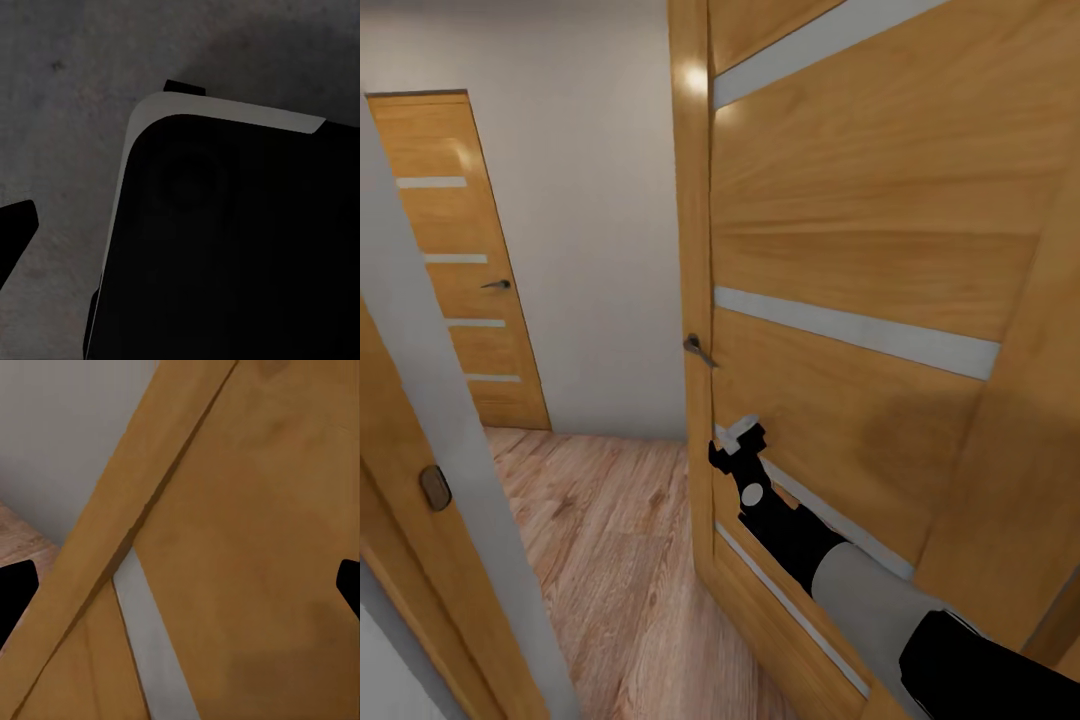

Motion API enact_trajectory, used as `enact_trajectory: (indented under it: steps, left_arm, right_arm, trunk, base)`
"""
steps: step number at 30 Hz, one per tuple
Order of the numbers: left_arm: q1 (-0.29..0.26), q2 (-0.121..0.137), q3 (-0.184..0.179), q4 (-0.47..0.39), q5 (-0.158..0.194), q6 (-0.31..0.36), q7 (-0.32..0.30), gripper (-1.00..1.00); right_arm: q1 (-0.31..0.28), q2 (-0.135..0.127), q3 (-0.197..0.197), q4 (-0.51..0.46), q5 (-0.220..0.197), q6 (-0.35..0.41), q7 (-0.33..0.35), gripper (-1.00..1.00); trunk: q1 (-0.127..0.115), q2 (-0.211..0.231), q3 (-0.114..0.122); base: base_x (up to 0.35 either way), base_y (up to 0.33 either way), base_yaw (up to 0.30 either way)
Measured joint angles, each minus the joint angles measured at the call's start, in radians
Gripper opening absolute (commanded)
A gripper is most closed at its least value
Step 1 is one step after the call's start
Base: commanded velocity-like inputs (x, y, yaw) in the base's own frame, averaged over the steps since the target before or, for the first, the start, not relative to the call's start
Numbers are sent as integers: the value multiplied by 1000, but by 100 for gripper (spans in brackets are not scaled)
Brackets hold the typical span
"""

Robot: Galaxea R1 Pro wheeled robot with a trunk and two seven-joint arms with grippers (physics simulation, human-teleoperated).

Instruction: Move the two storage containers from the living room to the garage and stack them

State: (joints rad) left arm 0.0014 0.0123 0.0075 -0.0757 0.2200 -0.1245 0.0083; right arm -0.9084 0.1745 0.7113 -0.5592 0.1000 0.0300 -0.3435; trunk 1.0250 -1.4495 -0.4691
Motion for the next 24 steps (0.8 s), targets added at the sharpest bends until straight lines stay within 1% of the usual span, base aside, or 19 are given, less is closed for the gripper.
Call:
enact_trajectory:
  steps: [4, 19, 24]
  left_arm:
    - [0, 1, 1, 1, 2, 1, 0, 100]
    - [0, 0, 1, 1, 2, 2, 0, 100]
    - [0, 0, 1, 2, 2, 2, 0, 100]
  right_arm:
    - [0, 0, -4, 2, 0, 1, 0, 100]
    - [0, 0, -4, 8, -5, 1, 3, 100]
    - [0, 0, 1, 40, 5, -2, 2, 100]
  trunk:
    - [0, 0, 0]
    - [0, 0, 0]
    - [0, 0, 0]
  base:
    - [115, 0, 3]
    - [199, 0, 0]
    - [117, 0, 0]
